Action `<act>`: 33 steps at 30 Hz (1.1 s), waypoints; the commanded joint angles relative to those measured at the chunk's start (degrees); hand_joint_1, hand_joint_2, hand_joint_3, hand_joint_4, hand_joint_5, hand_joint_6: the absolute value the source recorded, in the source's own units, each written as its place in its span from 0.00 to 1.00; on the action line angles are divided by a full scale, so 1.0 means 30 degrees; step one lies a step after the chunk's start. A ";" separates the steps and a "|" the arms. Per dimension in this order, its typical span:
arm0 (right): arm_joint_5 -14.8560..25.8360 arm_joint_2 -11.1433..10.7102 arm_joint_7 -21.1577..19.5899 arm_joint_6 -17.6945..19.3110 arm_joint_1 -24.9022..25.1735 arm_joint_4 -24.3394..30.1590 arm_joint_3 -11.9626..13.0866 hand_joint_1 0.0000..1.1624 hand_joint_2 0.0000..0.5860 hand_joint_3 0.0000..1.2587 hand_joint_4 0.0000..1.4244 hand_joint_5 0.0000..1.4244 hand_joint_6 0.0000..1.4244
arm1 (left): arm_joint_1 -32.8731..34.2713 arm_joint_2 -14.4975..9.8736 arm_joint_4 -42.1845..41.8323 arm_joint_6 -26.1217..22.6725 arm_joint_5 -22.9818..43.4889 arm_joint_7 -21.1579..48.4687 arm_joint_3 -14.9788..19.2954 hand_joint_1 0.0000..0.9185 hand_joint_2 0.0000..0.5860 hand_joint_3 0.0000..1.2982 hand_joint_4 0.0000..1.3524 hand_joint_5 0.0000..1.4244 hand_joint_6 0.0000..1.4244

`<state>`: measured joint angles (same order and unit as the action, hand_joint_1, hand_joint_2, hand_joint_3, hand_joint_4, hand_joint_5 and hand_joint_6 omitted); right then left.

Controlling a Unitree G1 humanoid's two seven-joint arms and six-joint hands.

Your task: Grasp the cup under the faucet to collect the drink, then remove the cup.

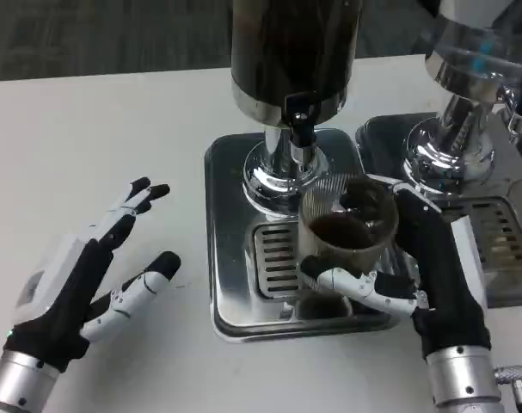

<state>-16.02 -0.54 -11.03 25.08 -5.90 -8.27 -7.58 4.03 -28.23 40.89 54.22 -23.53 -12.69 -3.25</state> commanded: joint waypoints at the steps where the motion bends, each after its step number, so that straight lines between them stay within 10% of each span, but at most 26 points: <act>1: 0.0513 0.0002 0.0747 -0.0280 -0.0698 0.1935 -0.0170 0.90 0.26 0.44 0.45 0.49 0.64 | -0.0607 -0.0836 -0.1740 -0.0407 -0.1317 -0.0296 0.0079 0.00 0.34 0.11 0.00 0.09 0.05; 17: 0.1195 -0.0665 0.3635 -0.1518 -0.2824 0.5806 -0.0906 0.90 0.26 0.44 0.46 0.51 0.65 | -0.4083 -0.3438 -0.5394 -0.1232 -0.3680 -0.0767 0.0892 0.00 0.32 0.03 0.00 0.00 0.00; 33: 0.1674 -0.1874 0.6063 -0.1802 -0.3638 0.7851 -0.2181 0.90 0.26 0.45 0.46 0.52 0.66 | -0.6176 -0.3569 -0.6939 -0.1291 -0.3500 -0.0814 0.1437 0.00 0.31 0.03 0.00 0.00 0.00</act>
<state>-12.09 -5.61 6.36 18.70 -16.41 12.47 -13.50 -13.28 -38.26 21.66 50.44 -34.17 -14.97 0.37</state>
